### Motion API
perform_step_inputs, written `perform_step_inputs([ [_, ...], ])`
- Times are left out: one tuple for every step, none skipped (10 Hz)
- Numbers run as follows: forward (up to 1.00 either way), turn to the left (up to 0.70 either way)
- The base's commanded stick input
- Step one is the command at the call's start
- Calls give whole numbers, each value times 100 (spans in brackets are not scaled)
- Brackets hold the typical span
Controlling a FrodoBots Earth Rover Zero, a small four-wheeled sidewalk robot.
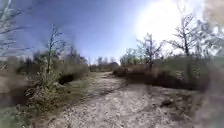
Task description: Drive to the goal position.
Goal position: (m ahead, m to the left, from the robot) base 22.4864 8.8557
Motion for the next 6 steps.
perform_step_inputs([
  [70, 3],
  [70, 3],
  [70, 3],
  [70, 1],
  [70, 0],
  [70, 0],
])
